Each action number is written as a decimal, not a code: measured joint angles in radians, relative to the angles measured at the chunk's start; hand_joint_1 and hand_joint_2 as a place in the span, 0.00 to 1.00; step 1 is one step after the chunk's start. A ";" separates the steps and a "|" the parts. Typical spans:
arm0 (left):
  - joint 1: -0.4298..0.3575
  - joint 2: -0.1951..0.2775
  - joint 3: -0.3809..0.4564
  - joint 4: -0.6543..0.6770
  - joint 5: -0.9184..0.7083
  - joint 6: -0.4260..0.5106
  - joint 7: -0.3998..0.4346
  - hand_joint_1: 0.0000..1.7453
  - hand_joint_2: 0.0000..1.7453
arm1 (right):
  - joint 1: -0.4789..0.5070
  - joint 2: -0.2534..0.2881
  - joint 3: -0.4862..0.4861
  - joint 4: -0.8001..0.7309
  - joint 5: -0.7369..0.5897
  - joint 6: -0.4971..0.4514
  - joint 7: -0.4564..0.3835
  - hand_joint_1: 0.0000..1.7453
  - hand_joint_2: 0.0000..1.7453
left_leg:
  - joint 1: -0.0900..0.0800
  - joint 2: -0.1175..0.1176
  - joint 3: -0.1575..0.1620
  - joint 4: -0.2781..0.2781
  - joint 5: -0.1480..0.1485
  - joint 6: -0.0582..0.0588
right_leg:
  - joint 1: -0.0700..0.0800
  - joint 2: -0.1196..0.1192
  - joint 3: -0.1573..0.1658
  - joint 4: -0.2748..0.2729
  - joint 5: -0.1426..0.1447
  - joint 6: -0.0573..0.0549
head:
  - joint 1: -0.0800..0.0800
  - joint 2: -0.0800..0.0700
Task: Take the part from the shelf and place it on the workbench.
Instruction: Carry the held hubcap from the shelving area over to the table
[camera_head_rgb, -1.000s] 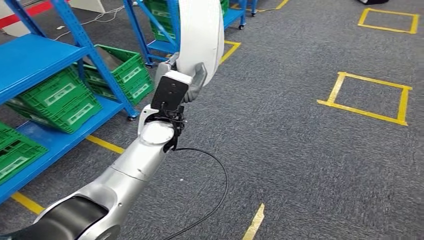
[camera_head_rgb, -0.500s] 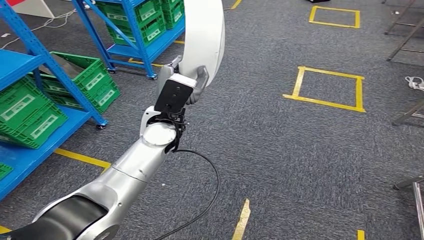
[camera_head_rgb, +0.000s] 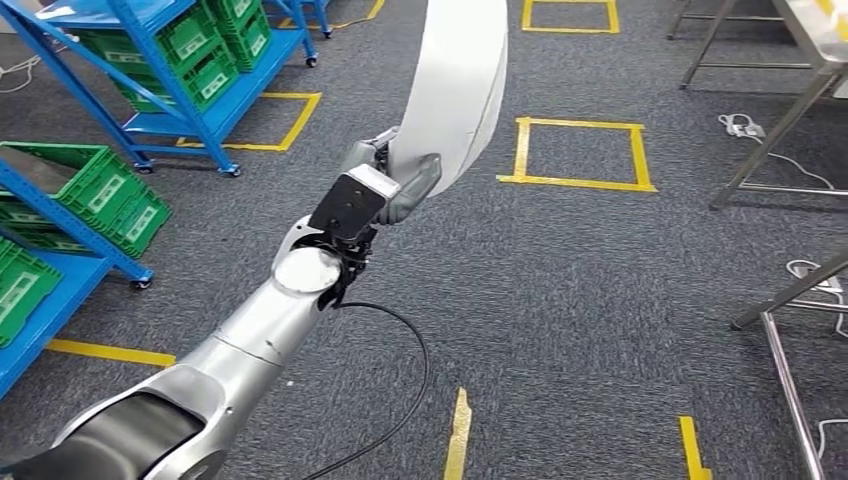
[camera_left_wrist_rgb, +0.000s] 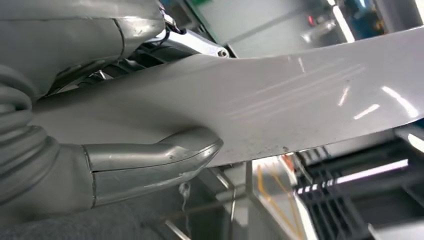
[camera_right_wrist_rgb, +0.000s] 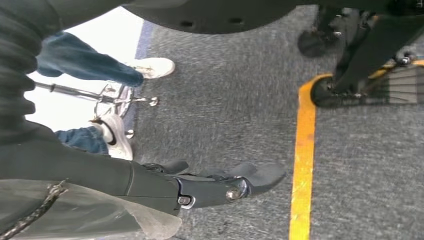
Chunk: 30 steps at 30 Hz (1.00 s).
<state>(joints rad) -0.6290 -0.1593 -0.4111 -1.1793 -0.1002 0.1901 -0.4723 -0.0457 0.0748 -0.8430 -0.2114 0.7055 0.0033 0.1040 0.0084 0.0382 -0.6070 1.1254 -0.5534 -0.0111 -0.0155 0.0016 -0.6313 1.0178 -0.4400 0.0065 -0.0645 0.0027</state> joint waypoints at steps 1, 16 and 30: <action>0.002 0.005 0.001 -0.001 0.003 -0.017 -0.002 1.00 1.00 | -0.002 0.000 -0.001 0.000 0.003 0.001 0.000 0.00 1.00 | 0.000 -0.017 -0.032 0.069 -0.032 0.001 | 0.002 0.011 0.001 0.000 -0.001 -0.003 | -0.001 0.000; -0.001 -0.007 0.005 0.000 0.084 -0.184 -0.002 1.00 1.00 | -0.002 0.006 -0.012 0.002 0.020 0.012 0.003 0.00 1.00 | -0.009 -0.042 0.040 -0.125 0.092 0.054 | 0.010 0.023 -0.085 0.141 -0.071 0.031 | 0.004 0.000; 0.018 -0.005 0.004 0.005 0.099 -0.256 -0.014 1.00 1.00 | -0.005 0.010 -0.030 0.002 0.025 0.018 0.000 0.00 1.00 | -0.007 0.016 0.021 -0.029 0.004 0.007 | 0.000 -0.007 -0.005 0.012 -0.009 0.004 | -0.002 0.000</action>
<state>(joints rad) -0.6113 -0.1643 -0.4075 -1.1740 -0.0009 -0.0662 -0.4866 -0.0510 0.0847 -0.8732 -0.2090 0.7309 0.0211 0.1044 0.0014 0.0543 -0.5861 1.0967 -0.5499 -0.0042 -0.0160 -0.0052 -0.6360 1.0297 -0.4492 0.0101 -0.0662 0.0027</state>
